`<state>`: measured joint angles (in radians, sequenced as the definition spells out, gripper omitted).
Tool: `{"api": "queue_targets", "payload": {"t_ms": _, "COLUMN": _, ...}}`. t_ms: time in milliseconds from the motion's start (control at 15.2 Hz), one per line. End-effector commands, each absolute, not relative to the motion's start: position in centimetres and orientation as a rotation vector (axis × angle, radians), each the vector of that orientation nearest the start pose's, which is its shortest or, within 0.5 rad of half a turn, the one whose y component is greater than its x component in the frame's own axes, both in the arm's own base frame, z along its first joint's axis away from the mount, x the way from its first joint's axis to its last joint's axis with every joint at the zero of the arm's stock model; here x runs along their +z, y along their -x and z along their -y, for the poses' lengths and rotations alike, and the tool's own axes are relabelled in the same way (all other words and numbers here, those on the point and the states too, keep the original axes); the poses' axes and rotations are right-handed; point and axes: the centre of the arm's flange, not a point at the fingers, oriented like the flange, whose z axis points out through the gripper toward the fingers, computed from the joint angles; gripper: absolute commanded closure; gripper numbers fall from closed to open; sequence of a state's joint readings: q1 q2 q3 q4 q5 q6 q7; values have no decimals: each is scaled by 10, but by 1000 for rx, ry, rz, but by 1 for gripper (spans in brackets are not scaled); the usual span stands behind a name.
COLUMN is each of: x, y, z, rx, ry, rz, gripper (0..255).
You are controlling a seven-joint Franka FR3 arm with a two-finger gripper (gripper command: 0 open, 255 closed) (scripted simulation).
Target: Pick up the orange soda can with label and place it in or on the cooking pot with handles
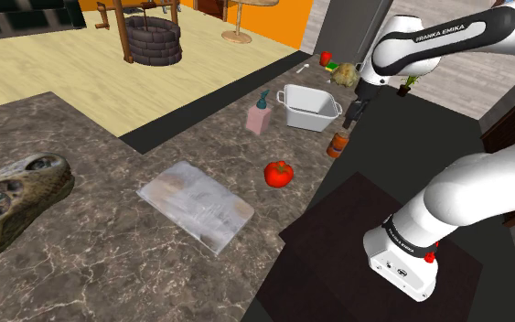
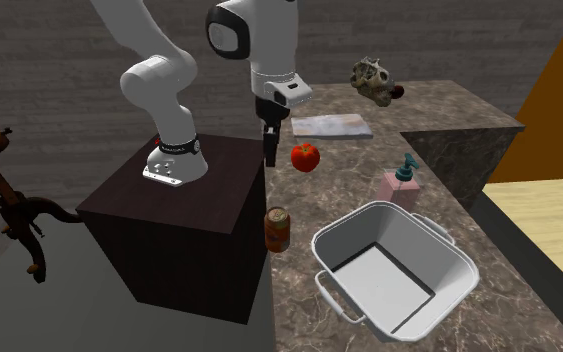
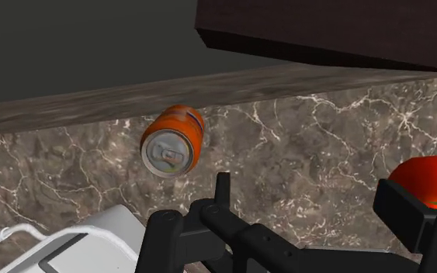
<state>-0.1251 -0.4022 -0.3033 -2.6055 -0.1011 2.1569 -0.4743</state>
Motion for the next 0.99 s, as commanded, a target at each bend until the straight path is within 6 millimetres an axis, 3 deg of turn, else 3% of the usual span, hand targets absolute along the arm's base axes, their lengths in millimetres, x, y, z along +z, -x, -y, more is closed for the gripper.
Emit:
{"api": "queue_targets", "payload": {"t_ms": 0, "x": 360, "y": -364, "z": 181, "rx": 55, "ry": 3087, "rz": 208, "gripper": 0}}
{"api": "queue_targets", "payload": {"t_ms": 594, "x": 273, "y": -388, "z": 253, "rx": 47, "ry": 3122, "rz": 229, "gripper": 0}}
{"api": "queue_targets", "payload": {"t_ms": 924, "x": 252, "y": -387, "z": 253, "rx": 47, "ry": 3122, "rz": 229, "gripper": 0}}
